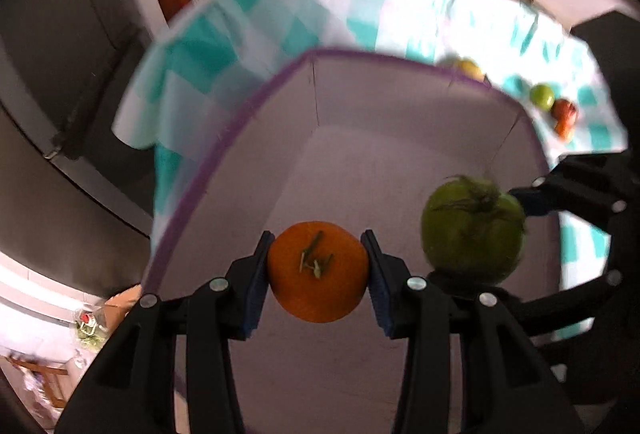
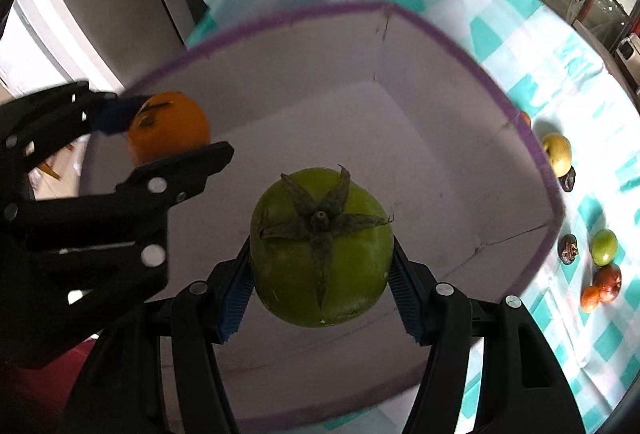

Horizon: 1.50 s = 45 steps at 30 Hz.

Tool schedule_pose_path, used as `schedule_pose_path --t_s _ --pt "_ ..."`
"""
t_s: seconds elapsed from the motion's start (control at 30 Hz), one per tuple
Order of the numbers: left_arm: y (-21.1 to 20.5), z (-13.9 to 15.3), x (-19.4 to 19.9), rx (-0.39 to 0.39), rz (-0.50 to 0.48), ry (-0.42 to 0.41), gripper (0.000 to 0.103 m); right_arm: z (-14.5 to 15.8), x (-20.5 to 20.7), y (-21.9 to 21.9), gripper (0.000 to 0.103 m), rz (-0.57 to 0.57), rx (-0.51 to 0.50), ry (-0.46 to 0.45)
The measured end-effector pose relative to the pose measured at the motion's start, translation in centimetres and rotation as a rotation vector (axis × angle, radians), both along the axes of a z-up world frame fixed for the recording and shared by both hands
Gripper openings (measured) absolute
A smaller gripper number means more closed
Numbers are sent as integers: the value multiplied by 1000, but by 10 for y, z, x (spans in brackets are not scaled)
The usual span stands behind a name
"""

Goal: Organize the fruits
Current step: 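Carry the green tomato and orange over the white box with both tools, then open both tools to drop the tomato and orange into the box, then move both tools back to the fruits and grasp a tangerine with the right tool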

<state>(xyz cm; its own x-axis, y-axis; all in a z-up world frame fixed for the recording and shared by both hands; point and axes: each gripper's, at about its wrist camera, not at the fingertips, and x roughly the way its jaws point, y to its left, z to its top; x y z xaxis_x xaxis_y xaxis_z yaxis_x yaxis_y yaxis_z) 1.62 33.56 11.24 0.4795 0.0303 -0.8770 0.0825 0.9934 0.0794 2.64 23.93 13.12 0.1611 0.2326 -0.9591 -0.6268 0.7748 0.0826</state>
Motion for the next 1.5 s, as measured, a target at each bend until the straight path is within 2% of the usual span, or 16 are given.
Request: schedule_pose_path --t_s 0.2,0.27,0.3,0.33,0.43,0.67,0.77,0.83,0.87,0.9,0.97,1.13,1.23,1.37,1.43,1.5 --pt "20 -45 24 45 -8 209 44 -28 11 16 61 35 -138 32" --pt "31 -57 29 18 5 285 46 -35 16 22 61 44 -171 42" --pt "38 -63 30 39 9 326 46 -41 18 25 61 48 -191 49" --pt "44 -74 28 107 8 383 45 -44 20 27 61 51 -204 55" --pt "59 -84 19 114 12 444 46 -52 21 36 61 55 -220 86" --pt "98 -66 -9 44 46 414 46 -62 10 68 61 138 -214 158" --pt "106 -53 -7 19 36 380 58 -63 7 76 61 148 -228 158" --pt "111 -47 -4 -7 35 380 70 -68 6 78 63 149 -245 171" --pt "113 -45 -2 -22 31 383 75 -68 5 79 68 156 -254 163" --pt "114 -43 -1 -29 29 387 77 -66 5 79 76 153 -248 153" --pt "119 -38 4 -30 34 387 79 -60 7 77 82 136 -230 140" --pt "133 -25 8 -43 54 384 81 -51 16 64 84 71 -200 116" --pt "132 -20 3 -49 66 351 81 -32 15 51 86 33 -129 50" --pt "146 7 2 -34 90 266 82 10 9 30 87 12 13 -79" --pt "145 21 -15 -5 118 198 83 32 5 8 87 -14 108 -126" --pt "132 33 -37 33 151 130 89 56 4 -8 88 -44 206 -176"
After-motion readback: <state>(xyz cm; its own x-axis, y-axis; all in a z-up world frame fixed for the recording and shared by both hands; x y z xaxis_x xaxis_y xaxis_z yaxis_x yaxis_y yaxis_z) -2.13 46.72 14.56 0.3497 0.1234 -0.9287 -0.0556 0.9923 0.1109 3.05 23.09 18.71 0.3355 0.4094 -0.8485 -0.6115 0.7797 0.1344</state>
